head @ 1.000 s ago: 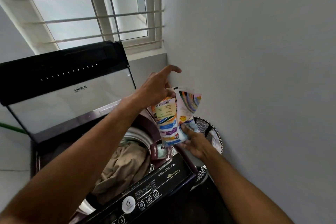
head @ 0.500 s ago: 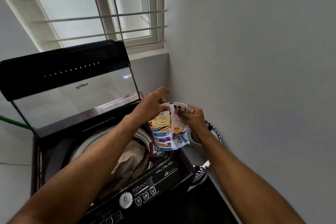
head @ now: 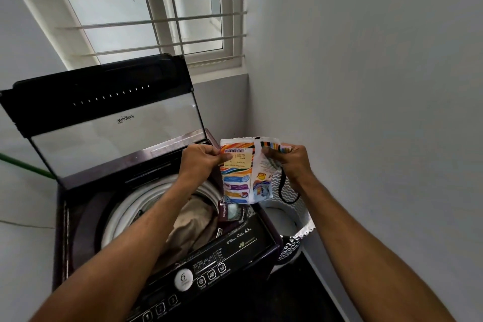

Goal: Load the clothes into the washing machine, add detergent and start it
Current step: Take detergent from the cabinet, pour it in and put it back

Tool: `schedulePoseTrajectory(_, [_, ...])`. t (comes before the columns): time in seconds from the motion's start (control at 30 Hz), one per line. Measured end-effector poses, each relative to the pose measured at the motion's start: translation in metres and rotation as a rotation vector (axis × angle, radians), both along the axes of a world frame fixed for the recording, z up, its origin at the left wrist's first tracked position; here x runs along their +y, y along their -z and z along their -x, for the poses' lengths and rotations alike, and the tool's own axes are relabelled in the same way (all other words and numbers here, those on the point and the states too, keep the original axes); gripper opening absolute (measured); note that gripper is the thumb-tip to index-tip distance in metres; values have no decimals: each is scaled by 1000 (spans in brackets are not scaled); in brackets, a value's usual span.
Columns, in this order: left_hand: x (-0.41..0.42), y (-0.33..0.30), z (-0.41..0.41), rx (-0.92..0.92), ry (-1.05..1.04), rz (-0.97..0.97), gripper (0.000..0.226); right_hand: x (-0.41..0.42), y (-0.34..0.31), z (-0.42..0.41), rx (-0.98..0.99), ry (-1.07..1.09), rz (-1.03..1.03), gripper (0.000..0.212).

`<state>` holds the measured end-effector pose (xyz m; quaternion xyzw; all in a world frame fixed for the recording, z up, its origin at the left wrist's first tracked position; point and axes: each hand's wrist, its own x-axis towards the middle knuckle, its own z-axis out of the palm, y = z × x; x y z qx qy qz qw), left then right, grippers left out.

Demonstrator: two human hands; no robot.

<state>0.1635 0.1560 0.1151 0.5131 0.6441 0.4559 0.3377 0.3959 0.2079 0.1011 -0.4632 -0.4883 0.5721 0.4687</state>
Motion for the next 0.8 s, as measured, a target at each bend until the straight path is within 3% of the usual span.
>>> schedulePoseTrajectory(0.13, [-5, 11, -6, 24, 26, 25, 18, -3, 12, -4, -55, -25, 9, 9])
schedulePoseTrajectory(0.27, [-8, 22, -9, 48, -34, 11, 18, -7, 18, -2, -100, -16, -33, 26])
schedulePoseTrajectory(0.4, [-5, 25, -6, 59, -4, 11, 17, -7, 19, 0, -33, -5, 7, 12])
schedulePoseTrajectory(0.6, [-11, 49, -16, -88, 119, 193, 11, -7, 34, -2, -31, 11, 90, 41])
schedulePoseTrajectory(0.8, [-4, 40, -27, -62, 5, 131, 14, -7, 26, -5, -62, 62, 103, 25])
